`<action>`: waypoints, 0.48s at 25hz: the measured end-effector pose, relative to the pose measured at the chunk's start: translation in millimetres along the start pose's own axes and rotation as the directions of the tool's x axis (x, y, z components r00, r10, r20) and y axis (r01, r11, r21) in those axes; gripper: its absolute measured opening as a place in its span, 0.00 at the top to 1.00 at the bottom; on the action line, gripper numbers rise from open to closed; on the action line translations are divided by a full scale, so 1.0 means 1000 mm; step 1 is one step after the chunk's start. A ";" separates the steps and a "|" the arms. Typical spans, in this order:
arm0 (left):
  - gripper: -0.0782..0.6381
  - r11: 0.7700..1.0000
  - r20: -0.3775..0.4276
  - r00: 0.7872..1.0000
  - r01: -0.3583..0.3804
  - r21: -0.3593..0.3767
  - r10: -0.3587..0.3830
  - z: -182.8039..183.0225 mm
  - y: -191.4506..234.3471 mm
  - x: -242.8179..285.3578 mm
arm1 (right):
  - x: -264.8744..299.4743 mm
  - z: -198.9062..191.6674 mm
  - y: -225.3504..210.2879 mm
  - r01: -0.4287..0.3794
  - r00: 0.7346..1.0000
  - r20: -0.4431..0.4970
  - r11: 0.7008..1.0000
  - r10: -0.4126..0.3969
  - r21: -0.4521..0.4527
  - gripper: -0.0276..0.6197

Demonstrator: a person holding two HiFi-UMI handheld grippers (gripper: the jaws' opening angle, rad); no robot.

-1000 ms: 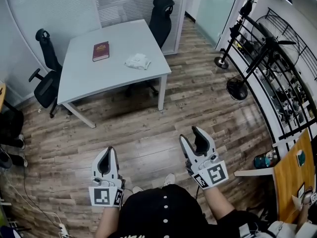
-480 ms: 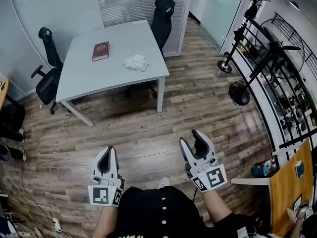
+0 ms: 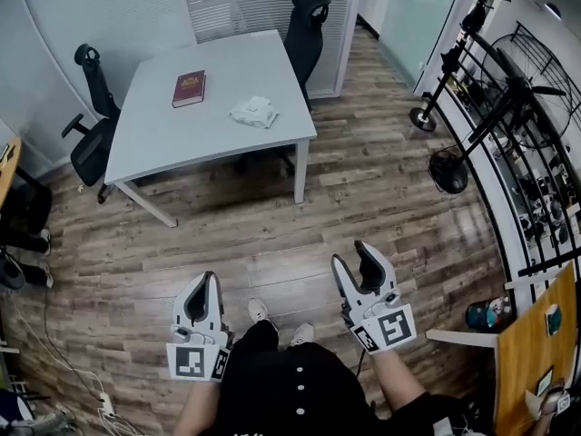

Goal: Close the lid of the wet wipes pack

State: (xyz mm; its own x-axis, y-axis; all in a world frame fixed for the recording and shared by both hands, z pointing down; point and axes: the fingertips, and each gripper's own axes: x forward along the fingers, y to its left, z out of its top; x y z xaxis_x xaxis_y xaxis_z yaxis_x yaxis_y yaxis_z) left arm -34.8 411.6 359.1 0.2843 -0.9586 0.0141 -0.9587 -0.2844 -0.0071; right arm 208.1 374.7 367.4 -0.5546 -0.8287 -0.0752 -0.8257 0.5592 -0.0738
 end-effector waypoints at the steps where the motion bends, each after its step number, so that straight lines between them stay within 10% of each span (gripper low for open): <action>1: 0.88 1.000 0.003 1.000 0.002 0.000 -0.002 0.001 0.003 0.004 | 0.003 -0.001 -0.001 0.002 1.000 -0.003 1.000 -0.002 0.003 0.66; 12: 0.88 0.999 0.040 0.999 0.033 -0.004 -0.033 0.011 0.042 0.047 | 0.055 0.011 -0.002 0.014 1.000 0.009 0.999 -0.014 -0.031 0.66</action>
State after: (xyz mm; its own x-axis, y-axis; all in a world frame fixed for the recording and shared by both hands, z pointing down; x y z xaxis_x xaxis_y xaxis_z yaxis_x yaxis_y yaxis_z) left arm -61.5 354.7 348.5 0.3155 -0.9486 -0.0257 -0.9489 -0.3156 -0.0022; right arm 180.8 328.1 352.3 -0.5422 -0.8361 -0.0833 -0.8362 0.5466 -0.0444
